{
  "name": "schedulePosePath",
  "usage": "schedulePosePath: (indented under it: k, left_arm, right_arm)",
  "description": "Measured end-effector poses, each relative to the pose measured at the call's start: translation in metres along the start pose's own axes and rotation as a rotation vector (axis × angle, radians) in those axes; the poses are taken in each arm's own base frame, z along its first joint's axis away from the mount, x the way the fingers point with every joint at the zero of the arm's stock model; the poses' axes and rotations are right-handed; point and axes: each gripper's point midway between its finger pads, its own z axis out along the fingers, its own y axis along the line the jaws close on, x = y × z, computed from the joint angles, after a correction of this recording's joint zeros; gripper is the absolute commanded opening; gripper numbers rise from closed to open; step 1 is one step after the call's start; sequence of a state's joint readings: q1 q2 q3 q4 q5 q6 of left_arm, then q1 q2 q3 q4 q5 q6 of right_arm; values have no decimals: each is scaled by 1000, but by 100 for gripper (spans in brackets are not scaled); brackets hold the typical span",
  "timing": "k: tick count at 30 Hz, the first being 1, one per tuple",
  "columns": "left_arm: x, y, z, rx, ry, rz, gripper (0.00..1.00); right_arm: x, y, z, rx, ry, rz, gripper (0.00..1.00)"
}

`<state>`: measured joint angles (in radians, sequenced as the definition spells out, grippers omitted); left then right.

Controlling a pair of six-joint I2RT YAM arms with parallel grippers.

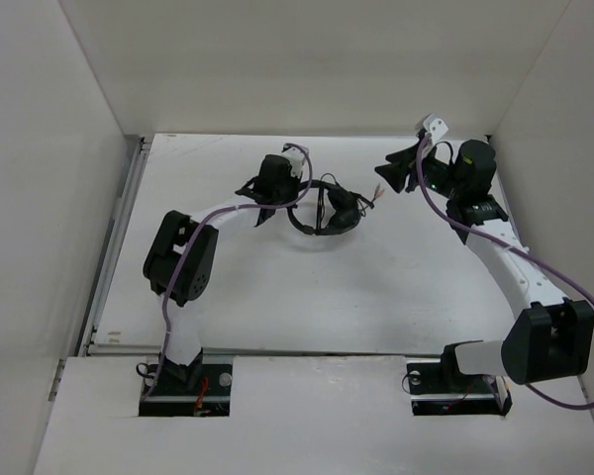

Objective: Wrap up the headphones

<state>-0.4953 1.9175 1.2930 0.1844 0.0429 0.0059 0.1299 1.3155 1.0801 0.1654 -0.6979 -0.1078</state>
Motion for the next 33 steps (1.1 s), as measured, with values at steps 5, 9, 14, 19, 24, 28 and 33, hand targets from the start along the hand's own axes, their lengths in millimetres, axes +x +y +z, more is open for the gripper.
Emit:
schedulePosePath:
  k: [5, 9, 14, 19, 24, 28, 33]
  left_arm:
    - [-4, 4, 16, -13, -7, -24, 6]
    - [4, 9, 25, -30, 8, -42, 12]
    - [15, 10, 39, -37, 34, -77, 21]
    - [10, 11, 49, -41, 25, -114, 27]
    - [6, 11, 50, -44, 17, -130, 37]
    - [7, 12, 49, -51, 21, -128, 49]
    - [1, 10, 19, -46, 27, -92, 64]
  right_arm:
    - [4, 0, 1, -6, 4, 4, 49]
    - [9, 0, 2, -10, 9, 9, 49]
    - [13, -3, 3, -10, 14, 14, 49]
    - [17, -6, 4, -7, 21, 20, 49]
    - [17, -7, 3, -6, 20, 21, 50]
    - [18, -12, 0, 5, 22, 20, 52]
    - [35, -18, -6, 26, 49, 30, 56]
